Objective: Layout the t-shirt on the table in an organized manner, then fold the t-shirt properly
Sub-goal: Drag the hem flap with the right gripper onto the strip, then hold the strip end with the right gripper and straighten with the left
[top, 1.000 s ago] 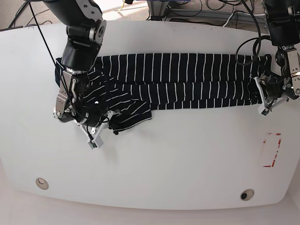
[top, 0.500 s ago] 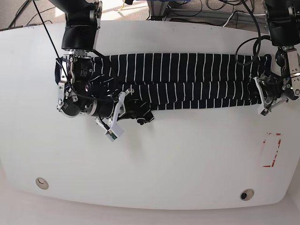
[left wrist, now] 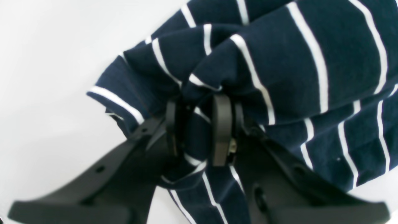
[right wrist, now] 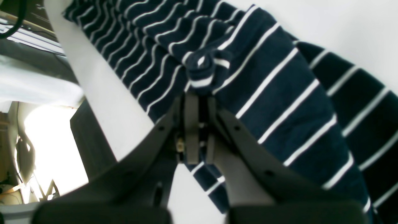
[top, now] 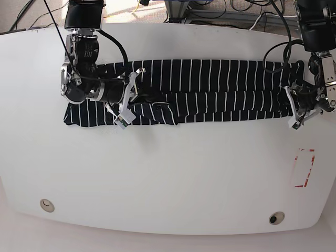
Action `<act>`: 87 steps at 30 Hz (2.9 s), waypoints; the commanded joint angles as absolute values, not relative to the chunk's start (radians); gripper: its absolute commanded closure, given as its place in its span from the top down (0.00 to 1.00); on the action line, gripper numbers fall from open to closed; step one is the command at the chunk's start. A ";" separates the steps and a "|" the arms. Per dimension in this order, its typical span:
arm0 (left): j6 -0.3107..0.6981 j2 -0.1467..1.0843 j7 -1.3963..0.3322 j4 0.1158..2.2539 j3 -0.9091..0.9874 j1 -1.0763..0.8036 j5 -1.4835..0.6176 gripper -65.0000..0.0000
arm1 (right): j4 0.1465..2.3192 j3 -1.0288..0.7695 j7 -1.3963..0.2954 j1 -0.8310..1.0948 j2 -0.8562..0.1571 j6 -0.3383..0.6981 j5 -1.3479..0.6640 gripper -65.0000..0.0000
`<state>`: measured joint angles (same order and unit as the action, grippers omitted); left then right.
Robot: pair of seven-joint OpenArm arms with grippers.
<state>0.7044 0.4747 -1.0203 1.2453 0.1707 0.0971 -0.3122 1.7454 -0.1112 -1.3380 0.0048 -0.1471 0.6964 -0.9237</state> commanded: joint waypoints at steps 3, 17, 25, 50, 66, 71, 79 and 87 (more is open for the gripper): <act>0.698 0.470 -1.079 1.227 0.157 0.077 -0.255 0.21 | 1.767 -0.116 -1.316 0.021 -0.165 0.698 -0.969 0.23; 0.698 0.470 -1.079 1.227 0.157 0.077 -0.252 0.21 | 1.819 -0.044 -1.320 0.125 -0.246 0.698 -1.029 1.00; 0.698 0.470 -1.079 1.233 0.136 0.079 -0.259 0.21 | 1.890 -0.134 -1.316 0.140 -0.280 0.698 -1.024 1.00; 0.698 0.444 -1.081 1.259 0.136 0.084 -0.259 0.21 | 1.667 -0.320 -1.175 0.076 -0.245 0.698 -0.619 0.02; 0.698 0.449 -1.222 1.508 0.171 0.085 -0.389 0.35 | 1.303 -0.265 -0.892 0.045 -0.243 0.698 -0.440 0.02; 0.698 0.449 -1.300 1.543 0.300 0.084 -0.472 0.42 | 1.303 -0.265 -0.892 0.045 -0.242 0.698 -0.438 0.02; 0.698 0.483 -1.346 1.557 0.464 0.082 -0.627 0.54 | 1.303 -0.265 -0.892 0.045 -0.237 0.698 -0.438 0.02; 0.698 0.515 -1.343 1.489 0.556 0.050 -0.700 0.55 | 1.302 -0.263 -0.892 0.045 -0.240 0.698 -0.438 0.02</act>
